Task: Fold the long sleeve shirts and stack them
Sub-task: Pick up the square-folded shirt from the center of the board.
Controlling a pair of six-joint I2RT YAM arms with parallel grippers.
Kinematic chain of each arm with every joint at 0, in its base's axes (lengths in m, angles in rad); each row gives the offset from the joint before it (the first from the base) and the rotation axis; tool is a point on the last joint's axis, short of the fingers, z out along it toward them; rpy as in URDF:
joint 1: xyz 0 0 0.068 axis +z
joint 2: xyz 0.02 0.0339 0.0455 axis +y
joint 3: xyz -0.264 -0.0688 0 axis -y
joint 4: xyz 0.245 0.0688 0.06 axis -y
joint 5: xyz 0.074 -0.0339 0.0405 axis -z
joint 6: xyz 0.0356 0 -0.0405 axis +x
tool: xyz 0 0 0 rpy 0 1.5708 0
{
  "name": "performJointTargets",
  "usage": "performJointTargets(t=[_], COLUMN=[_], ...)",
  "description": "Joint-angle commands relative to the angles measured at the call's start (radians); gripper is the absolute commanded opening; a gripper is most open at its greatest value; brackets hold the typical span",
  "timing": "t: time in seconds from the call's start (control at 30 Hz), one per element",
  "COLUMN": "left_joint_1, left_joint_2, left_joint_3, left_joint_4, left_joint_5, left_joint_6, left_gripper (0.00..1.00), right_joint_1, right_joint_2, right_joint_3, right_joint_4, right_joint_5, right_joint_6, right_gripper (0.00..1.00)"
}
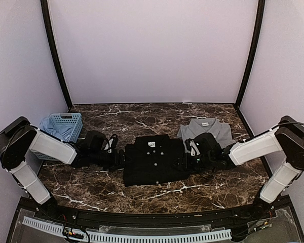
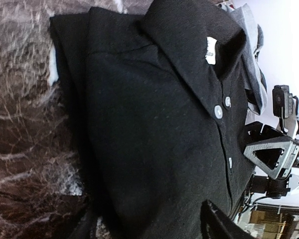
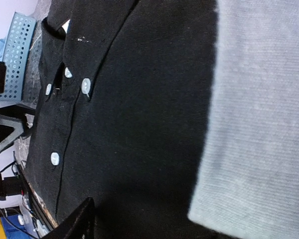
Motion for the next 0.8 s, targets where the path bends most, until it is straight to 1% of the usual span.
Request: performJointTargets(t=[0.0,0.03,0.07,0.13,0.17,0.2,0.23,0.27,0.3,0.37,0.43,0.47,0.5,0.53,0.6,0.77], left_joint_1=[-0.021,-0.025,-0.027,-0.029,-0.029,-0.030,-0.029,-0.029,-0.029,-0.028,-0.028,-0.028,-0.028,-0.028,-0.028,-0.028], left_joint_2=[0.078,0.098,0.107,0.130,0.132,0.132,0.130,0.121,0.115,0.092,0.061,0.038,0.027,0.002,-0.031,-0.090], left_joint_3=[-0.026,-0.032,-0.037,-0.051,-0.053,-0.054,-0.051,-0.049,-0.044,-0.029,-0.006,0.001,0.015,0.023,0.052,0.170], left_joint_4=[0.064,0.085,0.129,0.188,0.201,0.218,0.224,0.229,0.230,0.211,0.163,0.129,0.113,0.078,0.017,-0.113], left_joint_5=[0.033,0.055,0.065,0.087,0.094,0.100,0.102,0.104,0.104,0.099,0.090,0.082,0.078,0.065,0.048,0.034], left_joint_6=[-0.044,-0.062,-0.071,-0.093,-0.097,-0.096,-0.093,-0.092,-0.089,-0.080,-0.058,-0.053,-0.040,-0.034,-0.005,0.031], left_gripper=[0.63,0.57,0.55,0.45,0.36,0.31,0.22,0.18,0.11,0.05,0.01,0.00,0.00,0.00,0.00,0.00], right_joint_1=[0.011,0.011,0.011,0.011,0.011,0.011,0.011,0.011,0.011,0.008,0.009,0.009,0.008,0.008,0.008,-0.020], right_joint_2=[0.049,0.052,0.054,0.062,0.067,0.069,0.069,0.067,0.064,0.052,0.038,0.032,0.023,0.014,-0.010,-0.107], right_joint_3=[-0.048,-0.052,-0.052,-0.049,-0.048,-0.045,-0.042,-0.035,-0.028,-0.009,0.010,0.020,0.031,0.044,0.068,0.145], right_joint_4=[0.085,0.106,0.126,0.166,0.183,0.199,0.205,0.205,0.201,0.189,0.177,0.171,0.161,0.148,0.125,-0.014], right_joint_5=[-0.089,-0.099,-0.109,-0.132,-0.142,-0.150,-0.158,-0.162,-0.166,-0.175,-0.181,-0.188,-0.191,-0.191,-0.192,-0.155], right_joint_6=[0.042,0.046,0.048,0.047,0.042,0.037,0.030,0.020,0.010,-0.013,-0.034,-0.044,-0.055,-0.062,-0.086,-0.154], right_gripper=[0.59,0.57,0.54,0.48,0.45,0.42,0.40,0.39,0.37,0.30,0.22,0.15,0.04,0.00,0.00,0.00])
